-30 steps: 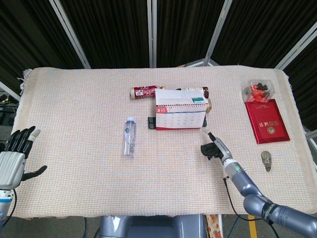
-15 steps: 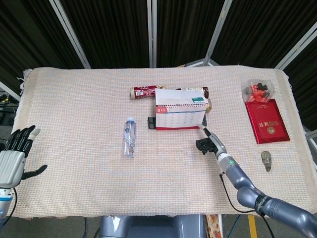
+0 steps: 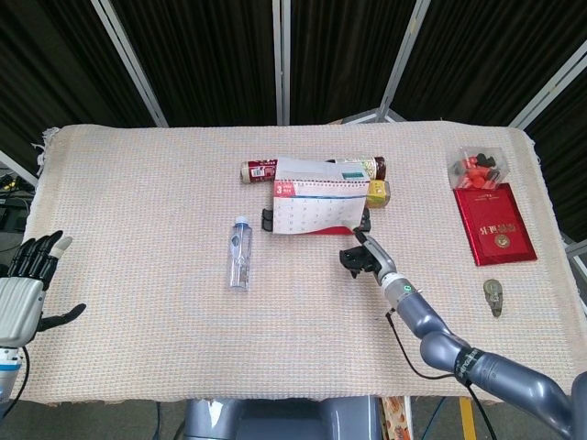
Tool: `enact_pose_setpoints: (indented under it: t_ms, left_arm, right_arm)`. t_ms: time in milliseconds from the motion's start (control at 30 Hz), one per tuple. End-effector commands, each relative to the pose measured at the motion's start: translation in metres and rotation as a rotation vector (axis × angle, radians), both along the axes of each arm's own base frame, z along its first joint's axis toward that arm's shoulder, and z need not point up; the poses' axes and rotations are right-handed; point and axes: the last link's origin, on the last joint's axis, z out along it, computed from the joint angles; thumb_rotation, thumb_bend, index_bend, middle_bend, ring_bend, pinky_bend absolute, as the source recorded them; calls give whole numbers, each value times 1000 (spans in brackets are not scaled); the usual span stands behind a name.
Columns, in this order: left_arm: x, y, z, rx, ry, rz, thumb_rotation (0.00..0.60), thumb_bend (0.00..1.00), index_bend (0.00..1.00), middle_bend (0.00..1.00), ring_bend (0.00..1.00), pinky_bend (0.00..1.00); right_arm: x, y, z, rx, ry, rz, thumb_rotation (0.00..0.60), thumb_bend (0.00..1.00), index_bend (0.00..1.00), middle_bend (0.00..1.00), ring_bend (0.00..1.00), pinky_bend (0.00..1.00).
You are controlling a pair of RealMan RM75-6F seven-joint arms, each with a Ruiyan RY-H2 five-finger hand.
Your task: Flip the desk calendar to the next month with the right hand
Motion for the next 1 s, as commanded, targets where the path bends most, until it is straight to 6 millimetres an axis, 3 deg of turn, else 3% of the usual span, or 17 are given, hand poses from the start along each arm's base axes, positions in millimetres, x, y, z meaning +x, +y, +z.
enact_pose_setpoints:
  t_ms: [33,267,400,467,633,833,1000]
  left_arm:
    - [0,0,0,0,-2,1,600,68,0,0,0,0]
    - [-1,1,1,-2,-6,5,600,67,0,0,0,0]
    - [-2,1,2,-1,-9,8,600,67,0,0,0,0]
    - [-3,2,3,-2,-11,11,600,67,0,0,0,0]
    - [-2,1,2,-6,-12,10,600,67,0,0,0,0]
    - [-2,2,0,-14,-16,14,600,67,0,0,0,0]
    - [-1,2,0,-13,-18,9,600,67,0,0,0,0]
  right_arm:
    - [12,-2,0,1,-23,20,600,553,31,829,877,759]
    - [34,-8,6,-19,-43,66,600,555,62,832,879,759]
    - [43,-8,14,-47,-42,99,600,542,142,814,866,749]
    - [53,-7,28,-93,-47,135,600,537,186,777,835,721]
    - [66,0,61,-194,-51,202,600,512,280,523,619,552]
    - [79,11,99,-313,-22,275,600,484,312,432,454,439]
    - [87,7,114,-384,45,312,600,454,314,377,345,365]
